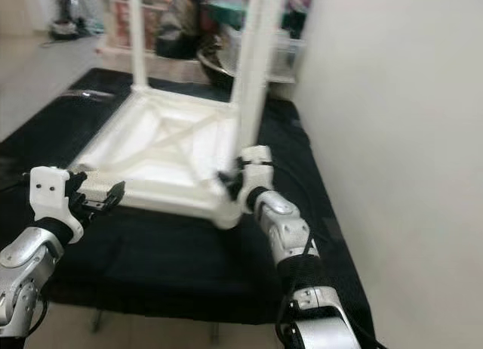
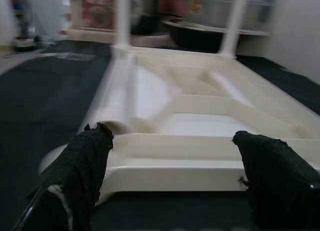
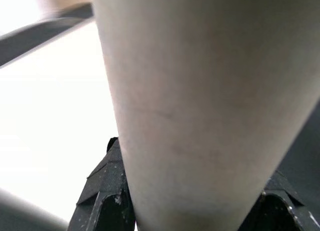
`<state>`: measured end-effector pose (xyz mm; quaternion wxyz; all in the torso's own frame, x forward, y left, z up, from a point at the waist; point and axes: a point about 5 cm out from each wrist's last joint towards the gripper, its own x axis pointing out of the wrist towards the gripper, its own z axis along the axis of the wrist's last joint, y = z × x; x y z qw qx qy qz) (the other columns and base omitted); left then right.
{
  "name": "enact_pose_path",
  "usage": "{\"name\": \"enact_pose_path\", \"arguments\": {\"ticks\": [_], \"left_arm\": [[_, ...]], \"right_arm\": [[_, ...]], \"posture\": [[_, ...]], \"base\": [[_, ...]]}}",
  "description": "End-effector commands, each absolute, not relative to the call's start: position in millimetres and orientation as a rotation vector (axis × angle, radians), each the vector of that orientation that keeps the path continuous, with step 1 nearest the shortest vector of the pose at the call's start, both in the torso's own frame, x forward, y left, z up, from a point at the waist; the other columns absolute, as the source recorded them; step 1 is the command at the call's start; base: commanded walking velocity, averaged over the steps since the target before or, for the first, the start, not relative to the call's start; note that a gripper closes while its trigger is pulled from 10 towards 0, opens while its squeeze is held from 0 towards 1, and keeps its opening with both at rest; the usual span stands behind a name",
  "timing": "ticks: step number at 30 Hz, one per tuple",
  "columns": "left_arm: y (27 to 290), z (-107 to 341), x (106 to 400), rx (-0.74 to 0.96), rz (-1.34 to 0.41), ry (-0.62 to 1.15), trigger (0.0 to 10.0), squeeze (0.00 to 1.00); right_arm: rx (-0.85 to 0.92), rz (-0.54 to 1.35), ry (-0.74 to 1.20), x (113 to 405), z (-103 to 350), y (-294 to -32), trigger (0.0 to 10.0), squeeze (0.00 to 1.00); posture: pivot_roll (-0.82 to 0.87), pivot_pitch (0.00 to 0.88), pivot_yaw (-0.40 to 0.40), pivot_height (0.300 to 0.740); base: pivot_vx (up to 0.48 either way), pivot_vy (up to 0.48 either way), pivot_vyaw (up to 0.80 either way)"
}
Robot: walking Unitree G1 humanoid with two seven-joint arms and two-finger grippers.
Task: Building children table
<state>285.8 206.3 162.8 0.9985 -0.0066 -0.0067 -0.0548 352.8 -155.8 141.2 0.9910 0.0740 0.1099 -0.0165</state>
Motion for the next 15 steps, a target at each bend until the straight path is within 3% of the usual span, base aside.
{"name": "enact_pose_path", "arguments": {"ticks": [1, 4, 5, 8, 9, 11, 12, 13, 15], "left_arm": [[200.8, 162.7, 287.0, -0.016, -0.124, -0.019, 10.0, 0.00], [198.4, 162.7, 287.9, -0.016, -0.133, -0.019, 10.0, 0.00], [197.7, 162.8, 288.5, -0.016, -0.135, -0.019, 10.0, 0.00], [196.8, 163.2, 289.3, -0.017, -0.139, -0.021, 10.0, 0.00], [195.9, 163.8, 290.2, -0.017, -0.142, -0.023, 10.0, 0.00], [194.3, 165.2, 292.0, -0.012, -0.150, -0.033, 10.0, 0.00], [194.0, 165.0, 292.9, -0.010, -0.152, -0.032, 10.0, 0.00], [194.0, 165.0, 292.9, -0.010, -0.152, -0.032, 10.0, 0.00], [191.7, 160.9, 293.9, -0.018, -0.177, -0.016, 10.0, 0.00]], "right_arm": [[0.116, -0.220, 0.300, 333.0, 122.8, -175.0, 0.0, 0.00], [0.168, -0.076, 0.309, 326.5, 128.3, -149.1, 0.0, 0.00], [0.179, -0.002, 0.288, 326.4, 133.1, -139.3, 10.0, 0.00], [0.241, 0.072, 0.216, 326.8, 142.7, -132.0, 10.0, 0.00], [0.277, 0.105, 0.151, 329.6, 151.8, -130.7, 10.0, 1.00], [0.321, 0.265, 0.064, 337.6, 170.8, -128.9, 10.0, 1.00], [0.331, 0.369, 0.044, 340.6, 178.2, -128.0, 10.0, 0.00], [0.331, 0.369, 0.044, 340.6, 178.2, -128.0, 10.0, 0.00], [0.349, 0.552, 0.001, 341.8, 192.2, -129.0, 10.0, 0.00]], "posture": [[0.11, 0.000, -0.169, 0.740], [0.10, 0.000, -0.159, 0.740], [0.09, 0.000, -0.155, 0.740], [0.09, 0.000, -0.155, 0.740], [0.09, 0.000, -0.149, 0.740], [0.09, 0.000, -0.152, 0.740], [0.09, 0.000, -0.154, 0.740], [0.09, 0.000, -0.154, 0.740], [0.09, 0.000, -0.158, 0.740]], "base": [[0.000, 0.000, 0.00], [0.000, 0.000, 0.00], [0.000, 0.000, 0.00], [0.000, 0.000, 0.00], [0.000, 0.000, 0.00], [0.000, 0.000, 0.00], [0.000, 0.000, 0.00], [0.000, 0.000, 0.00], [0.000, 0.000, 0.00]]}}
